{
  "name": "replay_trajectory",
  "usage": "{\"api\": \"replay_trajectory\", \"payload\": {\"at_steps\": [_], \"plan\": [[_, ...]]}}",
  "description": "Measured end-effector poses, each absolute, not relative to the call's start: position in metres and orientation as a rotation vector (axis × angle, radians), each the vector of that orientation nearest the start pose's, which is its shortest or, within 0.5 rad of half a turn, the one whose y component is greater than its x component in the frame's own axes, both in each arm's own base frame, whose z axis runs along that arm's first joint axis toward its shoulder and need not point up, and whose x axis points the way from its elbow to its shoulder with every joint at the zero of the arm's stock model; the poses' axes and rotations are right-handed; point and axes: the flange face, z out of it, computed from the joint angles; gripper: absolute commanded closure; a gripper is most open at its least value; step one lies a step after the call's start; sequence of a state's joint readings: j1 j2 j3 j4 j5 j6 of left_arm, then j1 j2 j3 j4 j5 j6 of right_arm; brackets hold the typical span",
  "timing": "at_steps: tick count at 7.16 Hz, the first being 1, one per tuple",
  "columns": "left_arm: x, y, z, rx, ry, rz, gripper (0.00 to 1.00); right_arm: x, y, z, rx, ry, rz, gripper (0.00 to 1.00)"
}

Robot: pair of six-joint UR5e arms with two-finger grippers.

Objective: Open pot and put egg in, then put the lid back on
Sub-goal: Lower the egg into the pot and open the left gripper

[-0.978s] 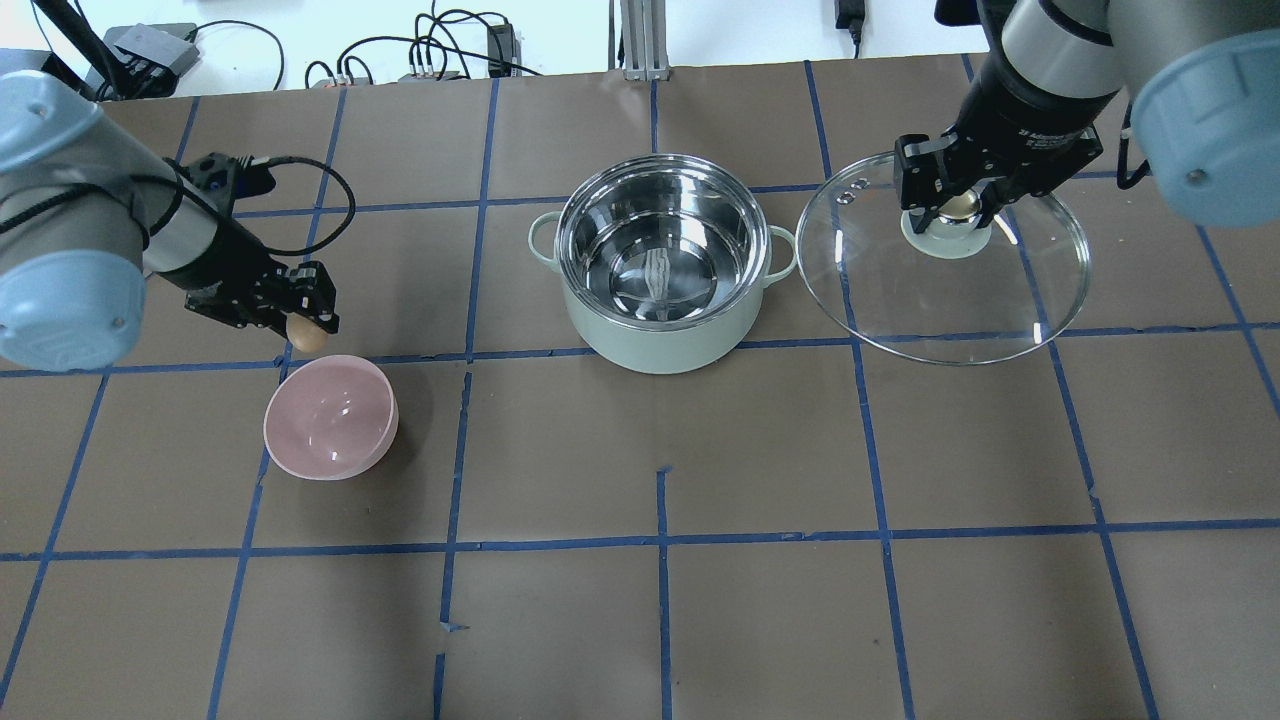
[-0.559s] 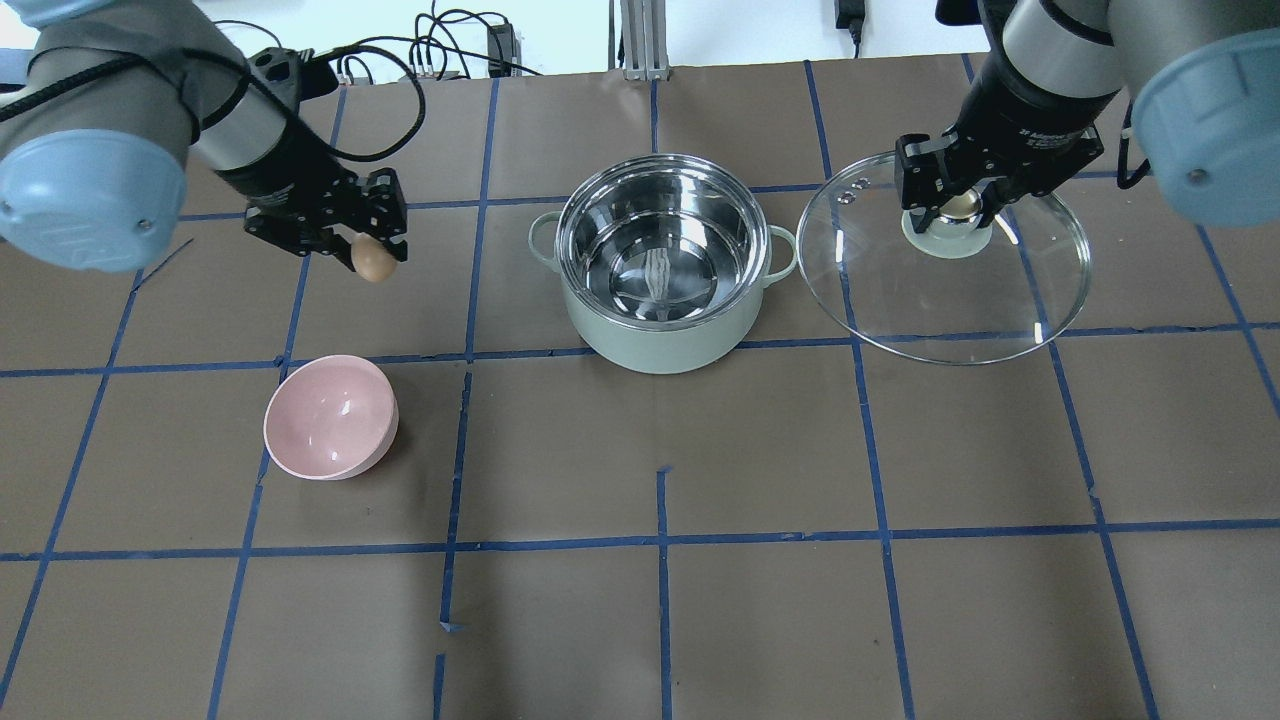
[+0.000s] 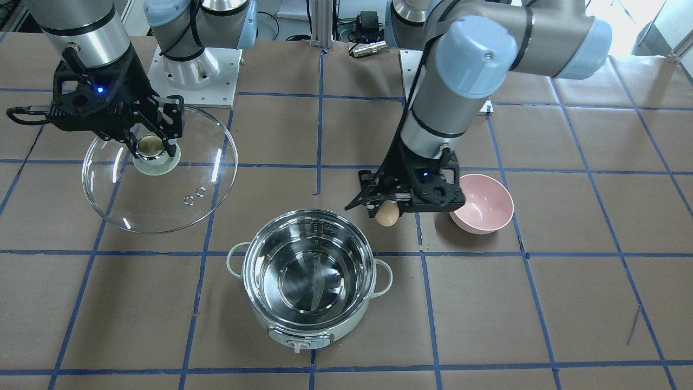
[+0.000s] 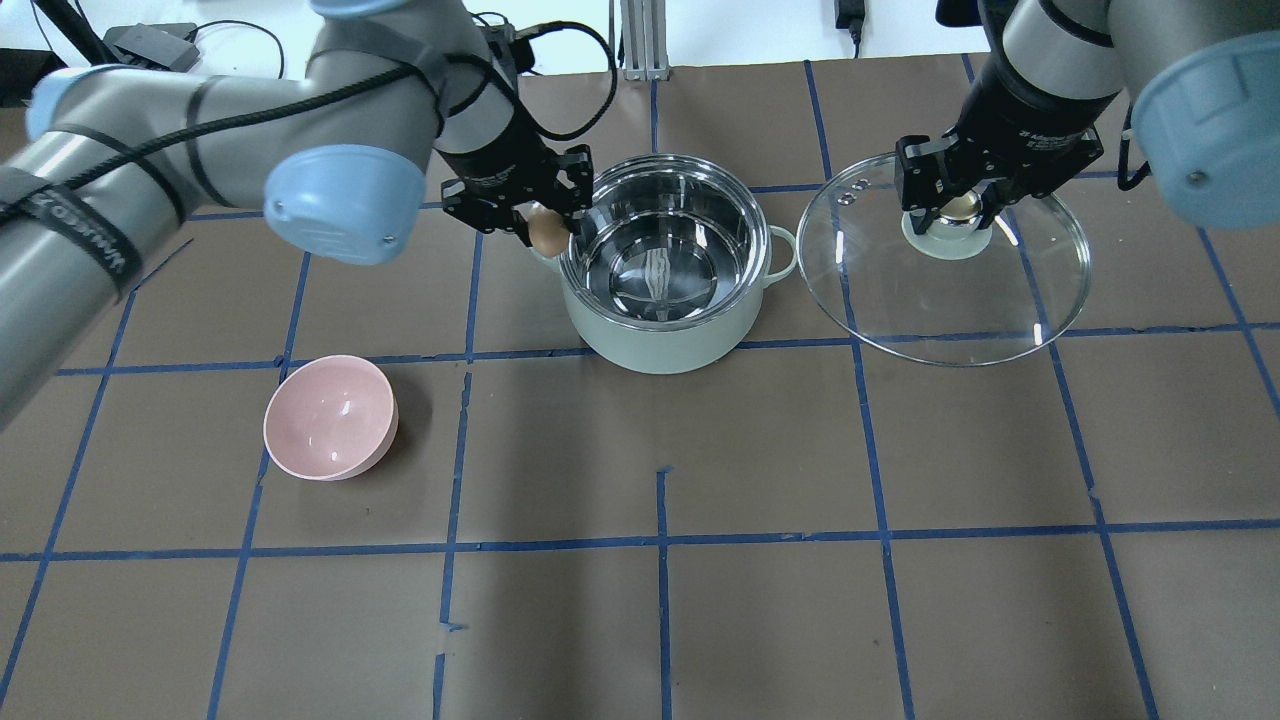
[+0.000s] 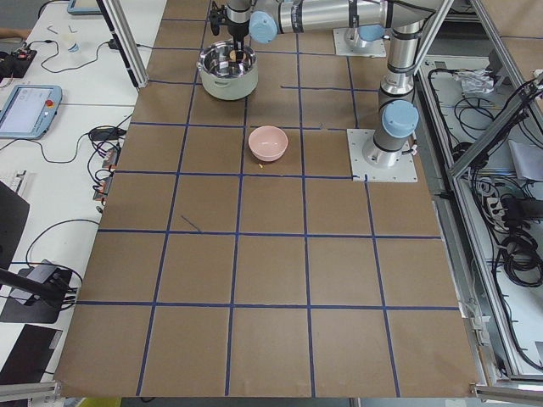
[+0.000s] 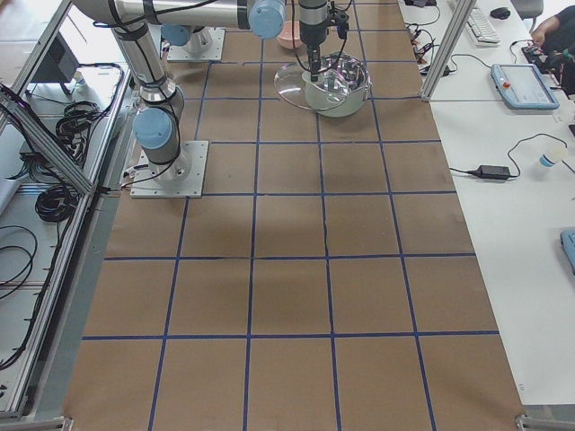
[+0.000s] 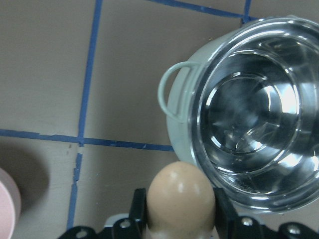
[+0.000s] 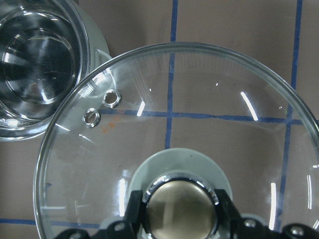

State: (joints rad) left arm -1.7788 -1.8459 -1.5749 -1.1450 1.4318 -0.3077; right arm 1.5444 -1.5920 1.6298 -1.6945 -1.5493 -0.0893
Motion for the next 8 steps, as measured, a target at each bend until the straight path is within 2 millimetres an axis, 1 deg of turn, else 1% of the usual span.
{"api": "replay_trajectory", "payload": {"at_steps": [1,2,3,4,5,6,7,8], "plan": [[-0.282,-0.571,0.367,-0.086,3.311,-0.219,0.75,0.122,-0.496,0.481,-0.099,3.121,-0.139,0.6],[-0.289,-0.583,0.353,0.004,3.312,-0.263,0.75,0.121,-0.498,0.479,-0.099,3.121,-0.141,0.6],[-0.292,-0.594,0.344,0.085,3.307,-0.29,0.74,0.12,-0.499,0.477,-0.1,3.122,-0.143,0.59],[-0.294,-0.601,0.335,0.13,3.302,-0.293,0.56,0.119,-0.5,0.476,-0.098,3.123,-0.142,0.59],[-0.294,-0.604,0.326,0.151,3.298,-0.292,0.4,0.119,-0.499,0.475,-0.094,3.123,-0.139,0.59],[-0.295,-0.604,0.316,0.159,3.296,-0.302,0.26,0.12,-0.499,0.474,-0.094,3.122,-0.137,0.59],[-0.294,-0.603,0.309,0.161,3.294,-0.312,0.21,0.12,-0.499,0.473,-0.094,3.121,-0.136,0.59],[-0.294,-0.602,0.307,0.159,3.293,-0.32,0.18,0.12,-0.499,0.472,-0.095,3.121,-0.136,0.59]]}}
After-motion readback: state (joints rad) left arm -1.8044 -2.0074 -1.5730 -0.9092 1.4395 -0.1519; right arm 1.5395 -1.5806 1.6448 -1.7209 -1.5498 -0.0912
